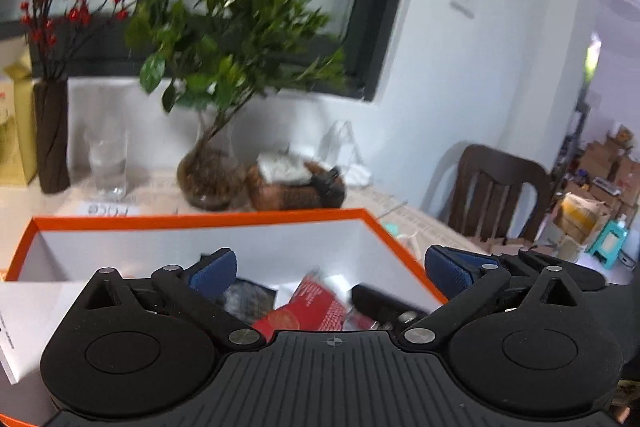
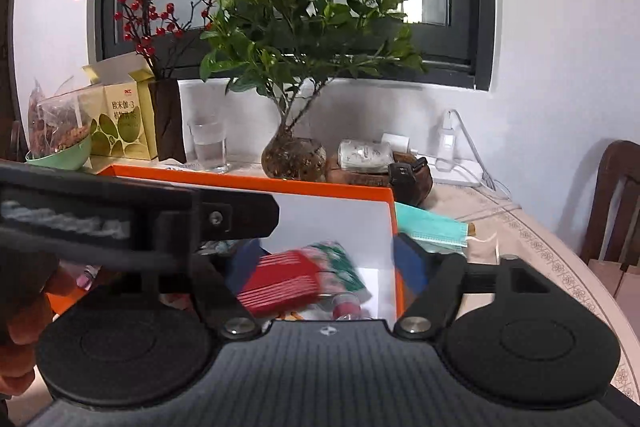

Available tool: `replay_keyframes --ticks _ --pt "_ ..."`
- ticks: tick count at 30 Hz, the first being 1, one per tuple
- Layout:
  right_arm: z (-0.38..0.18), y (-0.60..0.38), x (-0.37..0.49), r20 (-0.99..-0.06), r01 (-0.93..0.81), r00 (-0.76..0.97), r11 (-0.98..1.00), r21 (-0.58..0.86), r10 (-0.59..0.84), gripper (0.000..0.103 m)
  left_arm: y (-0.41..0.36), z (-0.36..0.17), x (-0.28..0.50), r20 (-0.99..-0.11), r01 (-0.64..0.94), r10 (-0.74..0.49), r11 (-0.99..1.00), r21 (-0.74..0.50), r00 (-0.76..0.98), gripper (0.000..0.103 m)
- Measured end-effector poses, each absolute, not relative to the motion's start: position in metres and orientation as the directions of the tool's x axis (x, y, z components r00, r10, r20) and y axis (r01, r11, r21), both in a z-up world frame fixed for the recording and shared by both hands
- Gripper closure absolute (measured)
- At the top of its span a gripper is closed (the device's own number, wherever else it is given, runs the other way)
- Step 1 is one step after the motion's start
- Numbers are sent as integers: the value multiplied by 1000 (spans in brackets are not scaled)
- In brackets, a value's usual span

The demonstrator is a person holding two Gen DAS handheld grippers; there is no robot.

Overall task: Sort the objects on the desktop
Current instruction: 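Open both grippers to drop the packet and vial into the box, then move the left gripper to the red-gold nut snack bag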

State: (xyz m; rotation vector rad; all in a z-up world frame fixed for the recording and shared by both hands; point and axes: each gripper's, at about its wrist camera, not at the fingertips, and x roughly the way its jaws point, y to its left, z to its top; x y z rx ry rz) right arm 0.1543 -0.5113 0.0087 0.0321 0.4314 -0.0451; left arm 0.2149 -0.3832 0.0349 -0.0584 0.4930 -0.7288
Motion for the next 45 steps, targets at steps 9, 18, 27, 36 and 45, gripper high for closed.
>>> replay_keyframes --ticks 9,18,27,36,45 --pt "21 -483 137 -398 48 916 998 -40 -60 2 -367 43 189 -416 650 -666 732 -205 619 0" --pt "32 -417 90 -335 -39 942 999 -8 34 0 -272 52 142 -389 608 -653 754 -250 650 0" --pt "7 -315 76 -387 -230 892 972 51 232 1 -135 38 111 -406 475 -509 859 -190 759 0" --pt "-31 -239 88 -507 -329 804 943 56 310 3 -43 -1 138 -489 340 -429 903 -264 760 0" --pt "-61 -238 116 -605 -304 723 940 155 334 23 -59 -34 188 -597 391 -501 865 -315 627 19"
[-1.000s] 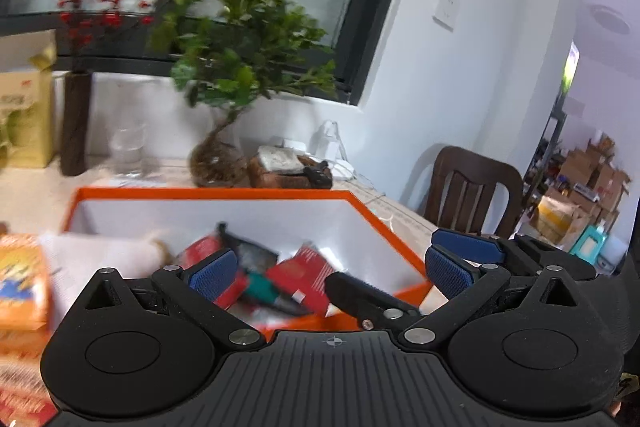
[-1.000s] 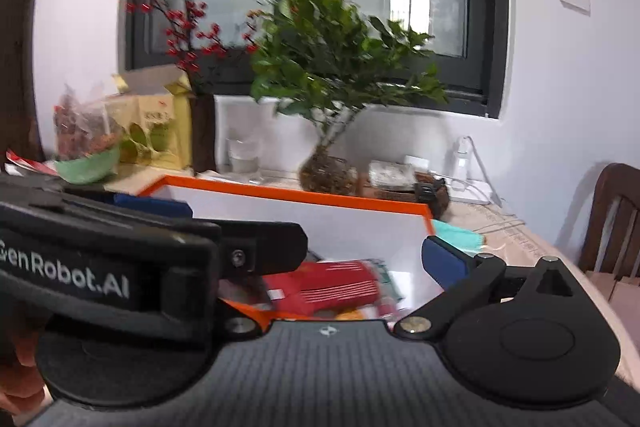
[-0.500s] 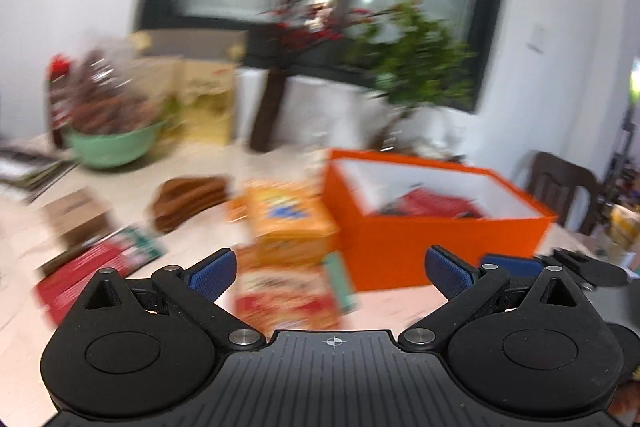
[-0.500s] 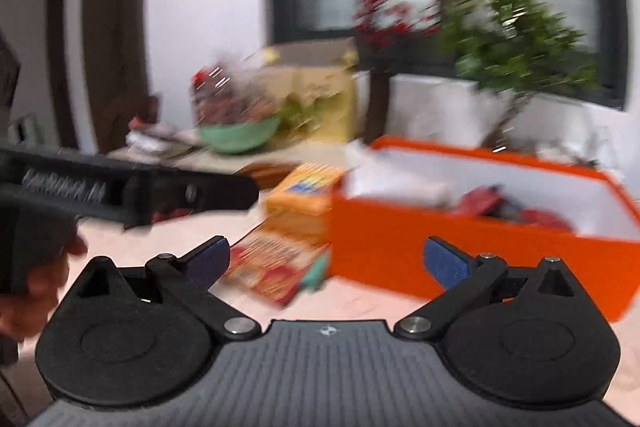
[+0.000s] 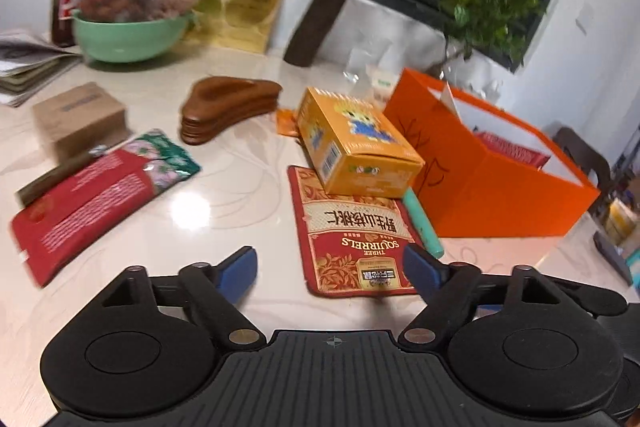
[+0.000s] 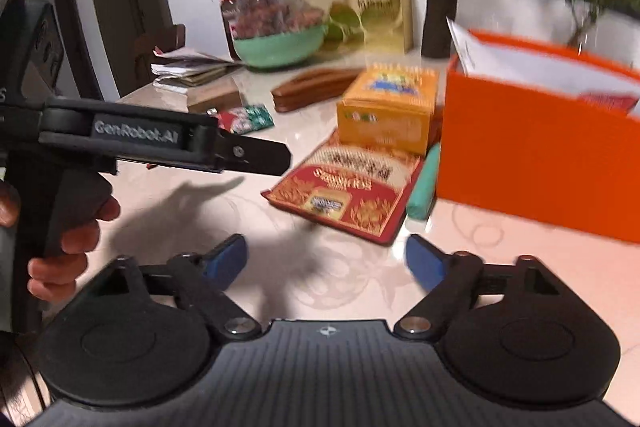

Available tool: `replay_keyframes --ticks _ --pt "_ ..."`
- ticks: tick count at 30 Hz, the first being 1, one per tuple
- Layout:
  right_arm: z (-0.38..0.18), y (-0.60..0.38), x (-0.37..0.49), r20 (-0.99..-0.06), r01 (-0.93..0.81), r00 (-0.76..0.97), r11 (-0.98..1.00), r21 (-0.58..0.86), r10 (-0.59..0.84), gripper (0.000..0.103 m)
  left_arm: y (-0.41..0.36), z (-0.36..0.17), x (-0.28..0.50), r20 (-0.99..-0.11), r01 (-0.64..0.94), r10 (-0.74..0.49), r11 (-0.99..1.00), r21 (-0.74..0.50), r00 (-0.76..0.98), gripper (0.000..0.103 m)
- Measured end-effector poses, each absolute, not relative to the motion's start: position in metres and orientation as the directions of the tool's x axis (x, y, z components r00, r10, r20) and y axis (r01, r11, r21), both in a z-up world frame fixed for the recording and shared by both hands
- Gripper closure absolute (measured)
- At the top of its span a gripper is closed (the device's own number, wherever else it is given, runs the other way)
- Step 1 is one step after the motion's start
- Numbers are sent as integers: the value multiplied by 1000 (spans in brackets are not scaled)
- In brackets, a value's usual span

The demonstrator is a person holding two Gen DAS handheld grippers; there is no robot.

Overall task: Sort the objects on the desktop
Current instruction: 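Move the left gripper to the red-gold nut snack bag, then close the left gripper on the nut snack bag and lift it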

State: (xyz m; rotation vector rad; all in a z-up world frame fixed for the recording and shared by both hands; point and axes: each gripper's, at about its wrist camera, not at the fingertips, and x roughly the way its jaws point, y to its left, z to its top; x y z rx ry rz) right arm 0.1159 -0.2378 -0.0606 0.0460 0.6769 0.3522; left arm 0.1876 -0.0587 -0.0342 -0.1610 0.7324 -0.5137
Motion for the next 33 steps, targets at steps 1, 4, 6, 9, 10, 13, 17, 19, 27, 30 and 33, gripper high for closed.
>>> replay_keyframes --ticks 1,4,6,9,10,13,17,19,27,30,33 --pt "-62 -237 117 -595 -309 732 940 143 331 24 -63 -36 192 -605 398 -501 864 -309 618 21" --pt "-65 -233 125 -588 -320 738 939 128 332 25 -78 -42 203 -617 417 -495 864 -281 611 24" --pt "-65 -231 131 -586 -321 741 939 122 330 28 -85 -43 208 -619 427 -488 867 -259 616 25" --pt "-65 -233 137 -585 -309 746 944 119 318 33 -93 -43 209 -621 421 -457 881 -217 636 32" --pt "-65 -234 137 -585 -301 750 947 114 309 35 -96 -44 209 -622 425 -447 884 -195 643 41" --pt "-65 -237 135 -585 -303 753 948 100 302 44 -100 -44 201 -624 414 -417 896 -160 661 57" --pt "-64 -238 123 -586 -338 738 935 108 334 49 -99 -42 183 -629 414 -423 894 -171 653 66" --pt "-62 -240 114 -588 -364 727 925 108 354 49 -93 -41 171 -631 420 -434 889 -183 643 69" --pt "-52 -259 100 -571 -351 742 929 115 351 29 -66 -36 150 -611 367 -421 904 -220 671 27" --pt "-53 -261 118 -583 -338 734 932 132 349 30 -72 -37 164 -629 354 -415 907 -228 657 28" --pt "-59 -257 129 -586 -343 731 931 128 350 32 -82 -40 170 -635 379 -419 902 -208 649 33"
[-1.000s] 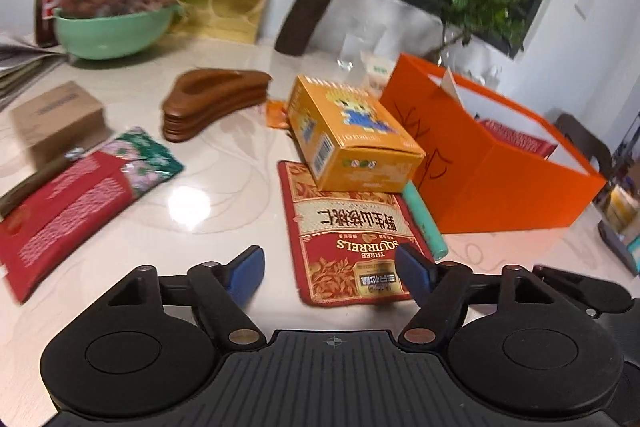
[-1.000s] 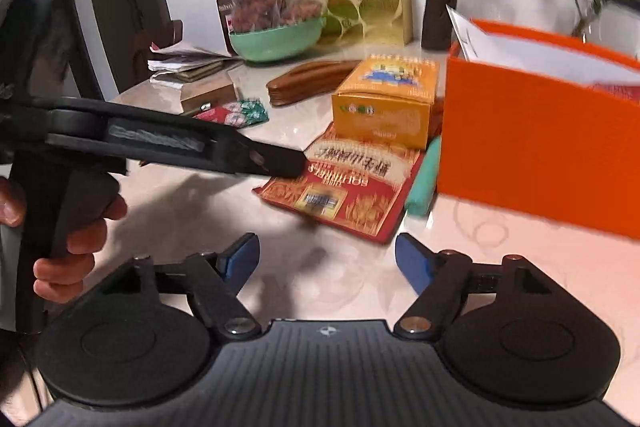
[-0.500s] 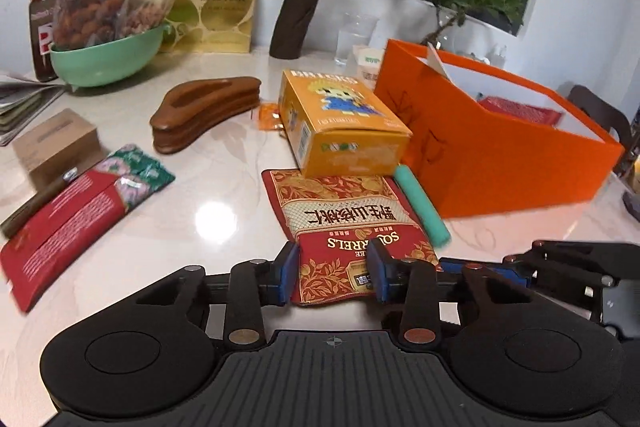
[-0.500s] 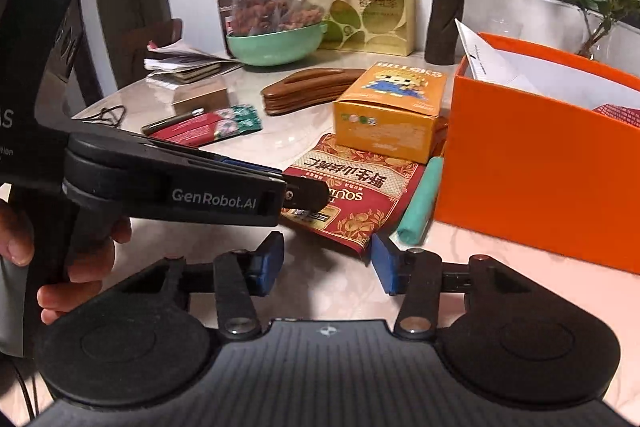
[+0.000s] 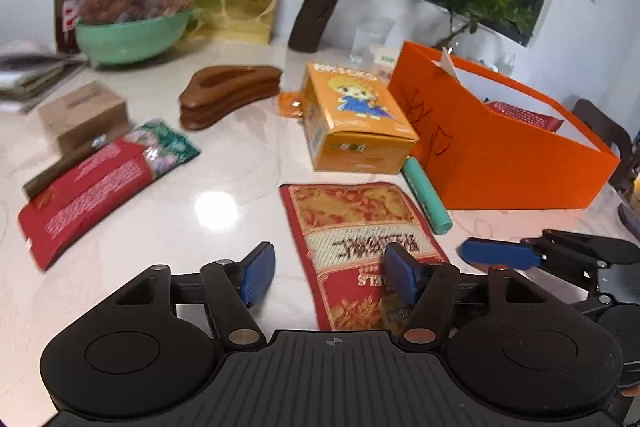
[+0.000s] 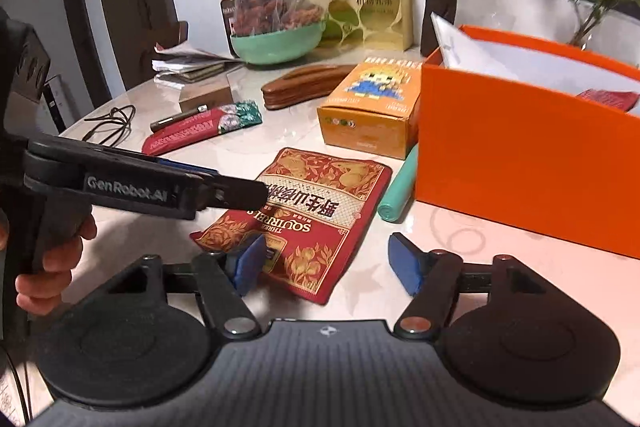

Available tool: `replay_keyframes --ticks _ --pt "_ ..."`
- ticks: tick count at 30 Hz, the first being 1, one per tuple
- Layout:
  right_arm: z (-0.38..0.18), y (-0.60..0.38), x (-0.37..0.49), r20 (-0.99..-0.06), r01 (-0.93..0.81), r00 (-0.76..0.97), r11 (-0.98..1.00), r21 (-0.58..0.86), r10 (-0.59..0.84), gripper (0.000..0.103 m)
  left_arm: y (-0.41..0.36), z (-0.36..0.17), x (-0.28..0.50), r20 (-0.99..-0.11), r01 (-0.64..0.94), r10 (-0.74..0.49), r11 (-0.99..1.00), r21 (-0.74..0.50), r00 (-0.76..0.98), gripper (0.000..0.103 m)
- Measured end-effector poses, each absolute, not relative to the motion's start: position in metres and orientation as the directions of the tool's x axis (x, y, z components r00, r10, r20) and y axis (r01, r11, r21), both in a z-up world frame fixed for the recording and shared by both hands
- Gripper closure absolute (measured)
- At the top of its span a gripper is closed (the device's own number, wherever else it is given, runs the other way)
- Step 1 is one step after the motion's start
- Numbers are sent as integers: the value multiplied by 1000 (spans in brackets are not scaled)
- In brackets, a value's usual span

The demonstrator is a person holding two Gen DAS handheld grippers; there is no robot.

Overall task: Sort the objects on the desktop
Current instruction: 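Close the left gripper on the nut snack bag and lift it, then carry the nut snack bag with the left gripper over the orange box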

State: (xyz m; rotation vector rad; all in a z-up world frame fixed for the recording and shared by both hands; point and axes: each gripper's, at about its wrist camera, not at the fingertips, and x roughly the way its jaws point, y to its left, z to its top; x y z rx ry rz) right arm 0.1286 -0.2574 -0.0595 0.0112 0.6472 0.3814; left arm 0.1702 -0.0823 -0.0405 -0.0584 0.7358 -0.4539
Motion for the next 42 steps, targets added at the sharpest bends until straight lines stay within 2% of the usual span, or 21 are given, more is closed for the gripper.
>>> replay_keyframes --ticks 1,2,4,5,6,9,10,11,12,14,15,21,26,35,42 --pt "-60 -256 130 -587 -348 730 929 122 350 32 -86 -41 170 -634 393 -425 897 -202 646 39" --pt "-60 -253 131 -587 -362 724 924 122 361 38 -89 -41 170 -634 409 -439 889 -205 637 44" --pt "-60 -245 130 -590 -380 724 921 90 357 41 -97 -42 168 -638 414 -418 895 -167 647 44" --pt "-60 -243 130 -590 -386 723 918 85 359 45 -100 -42 166 -635 420 -413 895 -151 653 45" --pt "-60 -242 130 -586 -404 710 908 114 390 54 -100 -43 165 -630 420 -417 894 -155 656 45" --pt "-59 -234 128 -580 -405 715 907 113 391 63 -103 -43 162 -618 414 -434 891 -187 656 48" --pt "-58 -233 127 -577 -402 720 910 104 384 64 -104 -42 159 -617 413 -426 894 -175 661 56" --pt "-57 -232 125 -573 -402 725 910 99 383 77 -105 -40 156 -612 412 -424 895 -171 668 64" --pt "-57 -233 124 -572 -393 731 915 95 373 84 -104 -38 153 -610 409 -423 896 -172 670 69" --pt "-56 -238 123 -573 -384 727 916 116 377 87 -102 -36 150 -613 395 -417 901 -181 671 87" --pt "-56 -240 122 -572 -378 730 918 118 374 89 -100 -36 149 -619 387 -414 903 -188 667 89" --pt "-41 -246 103 -542 -392 751 915 94 377 91 -100 -25 131 -595 364 -435 899 -243 676 92" --pt "-9 -266 82 -467 -386 798 918 87 380 92 -117 13 114 -532 395 -460 887 -240 711 91" --pt "51 -348 83 -372 -261 892 964 43 258 92 -216 74 136 -438 516 -564 824 -234 701 91" --pt "58 -426 115 -375 -132 917 991 35 136 91 -306 68 184 -422 579 -627 775 -253 655 91"
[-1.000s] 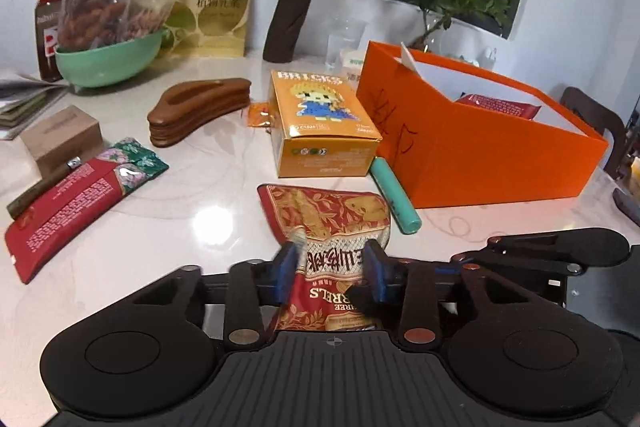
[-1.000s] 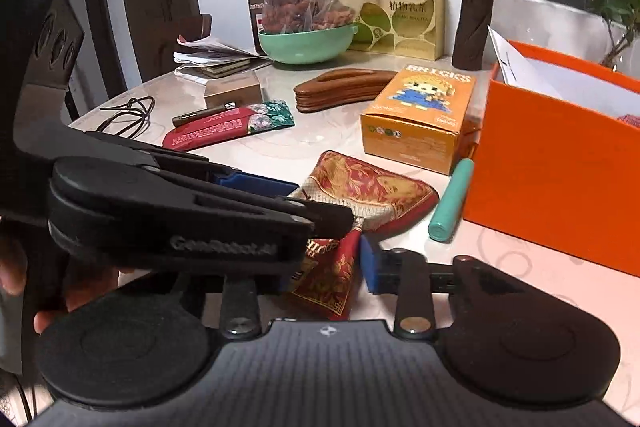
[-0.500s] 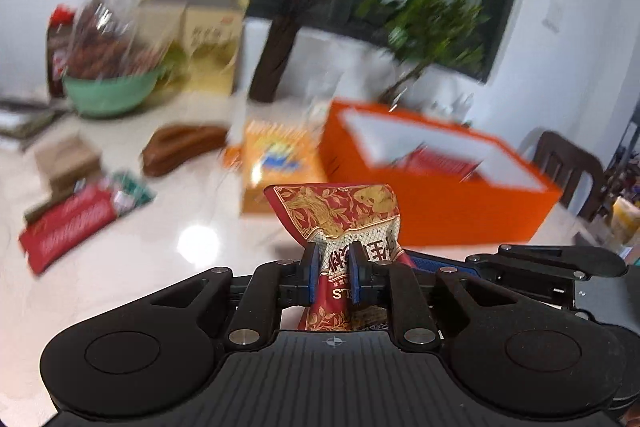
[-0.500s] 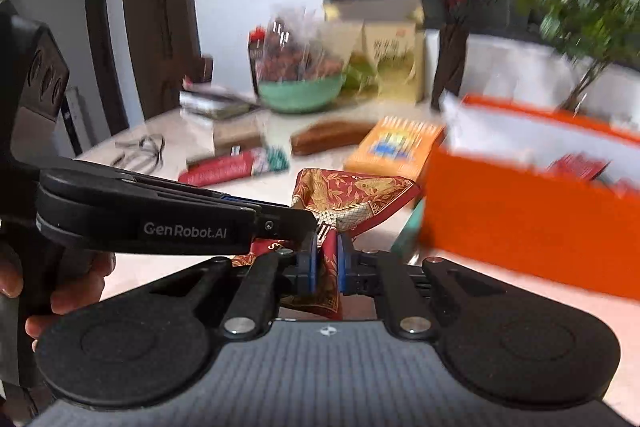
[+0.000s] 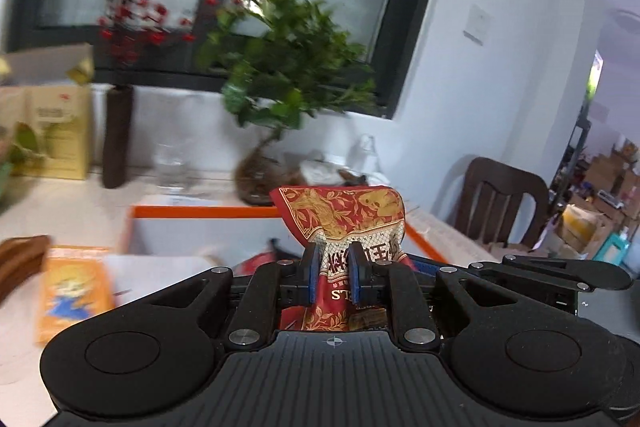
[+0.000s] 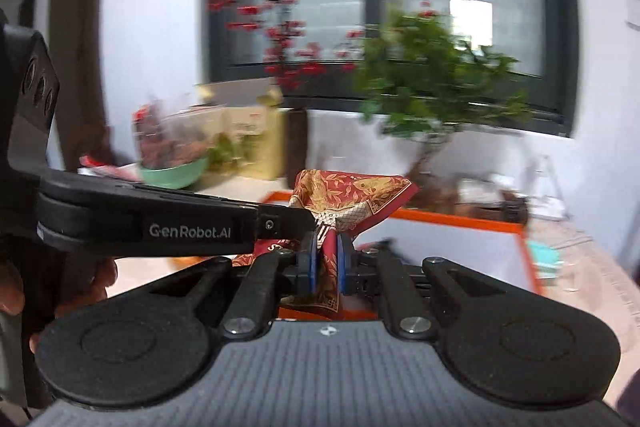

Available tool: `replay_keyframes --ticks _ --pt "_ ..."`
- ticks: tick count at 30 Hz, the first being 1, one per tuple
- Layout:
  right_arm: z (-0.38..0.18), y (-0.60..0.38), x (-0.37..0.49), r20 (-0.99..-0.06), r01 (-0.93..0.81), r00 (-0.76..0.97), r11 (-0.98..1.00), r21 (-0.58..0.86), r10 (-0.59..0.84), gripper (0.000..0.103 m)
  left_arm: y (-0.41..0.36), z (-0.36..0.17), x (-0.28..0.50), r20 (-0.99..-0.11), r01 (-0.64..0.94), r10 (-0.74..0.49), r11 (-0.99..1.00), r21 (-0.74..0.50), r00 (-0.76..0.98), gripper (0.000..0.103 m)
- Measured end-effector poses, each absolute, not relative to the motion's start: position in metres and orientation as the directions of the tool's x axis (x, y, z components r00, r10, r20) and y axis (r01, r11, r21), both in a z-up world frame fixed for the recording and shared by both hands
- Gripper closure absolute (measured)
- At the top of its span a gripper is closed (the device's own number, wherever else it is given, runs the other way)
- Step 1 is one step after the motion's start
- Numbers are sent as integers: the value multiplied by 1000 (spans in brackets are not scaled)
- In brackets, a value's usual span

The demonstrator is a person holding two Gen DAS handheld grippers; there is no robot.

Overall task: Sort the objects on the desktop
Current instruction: 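Carry the nut snack bag with the left gripper over the orange box, then open the left gripper to drop the nut bag into the box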

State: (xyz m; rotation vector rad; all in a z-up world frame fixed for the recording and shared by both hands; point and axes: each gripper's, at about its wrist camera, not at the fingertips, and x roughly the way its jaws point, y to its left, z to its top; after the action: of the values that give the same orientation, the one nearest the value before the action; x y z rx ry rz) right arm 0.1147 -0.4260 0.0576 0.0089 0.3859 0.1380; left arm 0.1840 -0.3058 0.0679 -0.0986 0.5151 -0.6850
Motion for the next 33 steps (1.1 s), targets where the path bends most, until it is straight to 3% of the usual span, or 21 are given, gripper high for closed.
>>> replay_keyframes --ticks 9,10,11,12,13,14,15,16,18,20,33 --pt "14 -491 160 -433 -73 895 992 103 111 91 -369 23 238 -496 572 -631 768 -289 597 90" --pt "11 -493 160 -437 -69 893 992 106 109 91 -368 21 241 -502 571 -630 768 -290 592 81" --pt "8 -496 163 -440 -65 891 992 108 107 87 -370 18 244 -508 570 -629 768 -292 588 64" --pt "7 -497 164 -441 -58 892 993 105 99 81 -369 17 244 -509 562 -623 774 -292 593 58" --pt "6 -497 162 -436 -46 896 994 101 85 76 -367 17 244 -504 559 -622 776 -291 600 38" --pt "4 -499 160 -427 -24 902 995 96 63 57 -364 18 241 -496 540 -598 796 -274 629 21" --pt "5 -501 158 -417 -6 908 996 88 42 43 -360 19 238 -474 527 -582 809 -260 660 12" --pt "5 -502 156 -410 2 912 997 84 33 36 -355 22 236 -454 533 -590 804 -263 667 0" --pt "6 -504 150 -390 4 920 996 87 30 18 -347 26 231 -424 550 -621 783 -291 659 0" --pt "8 -503 144 -376 9 926 997 73 19 10 -346 30 227 -430 556 -620 782 -281 656 0" --pt "35 -459 82 -355 -17 935 1000 -10 12 0 -315 53 137 -379 527 -518 845 -91 767 0"
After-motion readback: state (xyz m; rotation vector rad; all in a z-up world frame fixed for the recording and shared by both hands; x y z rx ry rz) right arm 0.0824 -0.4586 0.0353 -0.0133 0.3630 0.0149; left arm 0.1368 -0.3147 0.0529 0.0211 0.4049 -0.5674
